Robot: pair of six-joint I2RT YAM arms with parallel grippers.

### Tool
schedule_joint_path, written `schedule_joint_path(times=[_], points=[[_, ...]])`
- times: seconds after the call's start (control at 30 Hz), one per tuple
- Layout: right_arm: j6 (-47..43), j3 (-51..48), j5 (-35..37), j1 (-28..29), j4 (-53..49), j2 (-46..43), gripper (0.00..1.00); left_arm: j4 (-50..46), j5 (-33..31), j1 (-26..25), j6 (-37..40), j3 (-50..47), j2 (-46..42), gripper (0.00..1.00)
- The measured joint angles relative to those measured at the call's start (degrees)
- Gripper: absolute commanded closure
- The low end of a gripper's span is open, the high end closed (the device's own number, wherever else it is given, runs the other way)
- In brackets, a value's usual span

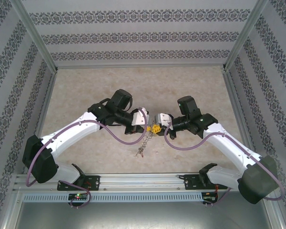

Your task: Put the keys on the keyring

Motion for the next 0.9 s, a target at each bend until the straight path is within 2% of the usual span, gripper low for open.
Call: schedule_joint_path(times=[0.5,0.9], points=[[-0.02,0.0,0.52,0.26,-1.73,0.46,1.0,-0.37,-7.65,-3.58,5.66,-1.03,-2.91,1.0],[0.02,0.0,1.64,-0.07,-2.03,-1.68,1.0,-0.39,-11.45,-5.11,8.57,-1.03,-2.93,1.0]])
